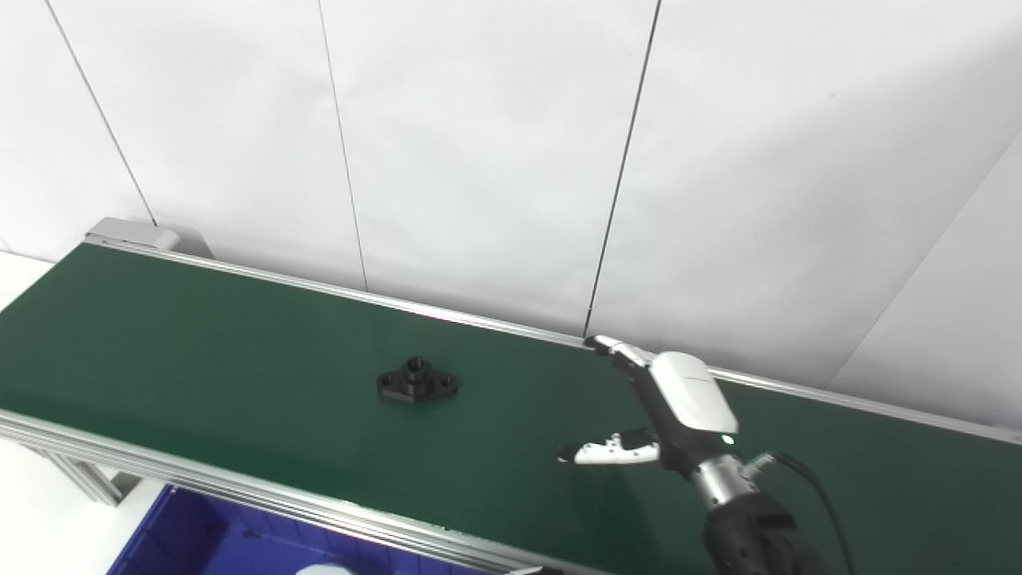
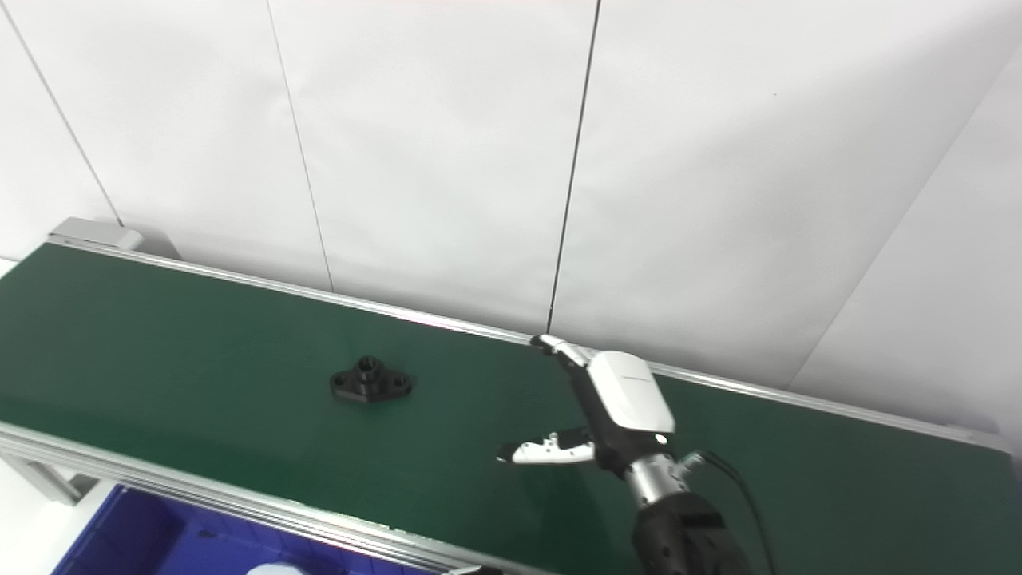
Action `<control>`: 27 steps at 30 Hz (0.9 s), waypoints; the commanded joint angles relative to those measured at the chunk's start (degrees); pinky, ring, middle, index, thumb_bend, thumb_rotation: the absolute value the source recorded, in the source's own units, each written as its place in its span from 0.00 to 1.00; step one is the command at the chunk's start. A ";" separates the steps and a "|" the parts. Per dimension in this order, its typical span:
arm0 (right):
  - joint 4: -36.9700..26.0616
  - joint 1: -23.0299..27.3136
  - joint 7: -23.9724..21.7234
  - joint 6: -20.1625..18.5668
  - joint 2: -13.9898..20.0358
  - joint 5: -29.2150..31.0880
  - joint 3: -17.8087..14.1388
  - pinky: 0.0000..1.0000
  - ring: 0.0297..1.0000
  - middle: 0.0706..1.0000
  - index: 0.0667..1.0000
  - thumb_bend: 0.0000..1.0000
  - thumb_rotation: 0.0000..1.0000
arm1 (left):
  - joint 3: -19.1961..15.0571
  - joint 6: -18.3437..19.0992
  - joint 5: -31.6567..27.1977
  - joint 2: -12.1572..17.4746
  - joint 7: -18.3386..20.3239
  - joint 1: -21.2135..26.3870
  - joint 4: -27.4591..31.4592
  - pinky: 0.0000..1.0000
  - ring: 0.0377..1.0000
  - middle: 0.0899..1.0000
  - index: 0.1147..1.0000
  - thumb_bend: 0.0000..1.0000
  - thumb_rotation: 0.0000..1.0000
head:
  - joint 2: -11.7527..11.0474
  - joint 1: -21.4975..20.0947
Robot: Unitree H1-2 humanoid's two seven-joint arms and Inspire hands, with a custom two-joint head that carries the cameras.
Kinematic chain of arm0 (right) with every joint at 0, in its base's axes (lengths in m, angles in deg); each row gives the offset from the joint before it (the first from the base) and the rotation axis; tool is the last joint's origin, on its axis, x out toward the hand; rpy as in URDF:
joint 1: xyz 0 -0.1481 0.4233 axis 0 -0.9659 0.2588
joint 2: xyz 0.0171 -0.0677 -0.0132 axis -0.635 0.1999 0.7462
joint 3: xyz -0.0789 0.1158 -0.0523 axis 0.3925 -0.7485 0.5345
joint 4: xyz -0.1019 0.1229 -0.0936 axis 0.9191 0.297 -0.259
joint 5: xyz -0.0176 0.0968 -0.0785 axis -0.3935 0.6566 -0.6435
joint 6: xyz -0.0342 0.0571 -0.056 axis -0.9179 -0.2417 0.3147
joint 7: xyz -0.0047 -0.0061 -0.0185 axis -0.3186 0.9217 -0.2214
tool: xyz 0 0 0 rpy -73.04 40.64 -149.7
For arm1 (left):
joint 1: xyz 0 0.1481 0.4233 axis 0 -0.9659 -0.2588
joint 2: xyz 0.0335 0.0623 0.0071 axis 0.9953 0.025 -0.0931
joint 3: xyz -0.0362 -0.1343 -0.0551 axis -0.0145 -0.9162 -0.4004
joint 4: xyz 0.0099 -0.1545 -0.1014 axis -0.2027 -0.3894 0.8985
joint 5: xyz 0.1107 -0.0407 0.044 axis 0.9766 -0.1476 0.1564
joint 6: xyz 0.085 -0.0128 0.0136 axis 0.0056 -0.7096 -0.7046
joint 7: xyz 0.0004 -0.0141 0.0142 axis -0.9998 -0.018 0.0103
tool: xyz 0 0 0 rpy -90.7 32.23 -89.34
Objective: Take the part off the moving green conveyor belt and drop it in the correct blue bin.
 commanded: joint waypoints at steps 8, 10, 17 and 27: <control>6.49 8.13 3.55 -1.87 -1.61 -6.37 4.20 0.65 0.78 0.82 0.75 0.98 0.52 | 0.77 0.27 1.53 -0.26 -0.57 -0.42 3.03 0.77 0.88 0.87 0.81 0.83 0.52 | 0.34 0.56; 7.86 9.18 3.53 -2.10 -1.80 -7.13 4.93 0.65 0.78 0.82 0.76 0.98 0.53 | 0.78 0.82 2.00 -0.26 -0.64 -0.52 3.39 0.77 0.88 0.88 0.81 0.84 0.52 | 0.40 0.64; 11.49 12.10 0.95 -4.68 -3.23 -7.68 6.96 0.69 0.80 0.84 0.82 1.00 0.54 | 0.91 -0.19 2.62 -0.89 -1.37 -0.52 3.02 0.73 0.85 0.85 0.80 0.85 0.52 | 0.53 1.38; 16.43 15.01 0.33 -5.90 -4.81 -6.45 8.41 0.67 0.80 0.85 0.84 0.99 0.53 | 1.82 0.31 4.29 -1.25 -2.26 -0.63 3.34 0.73 0.85 0.86 0.81 0.85 0.54 | 0.66 2.17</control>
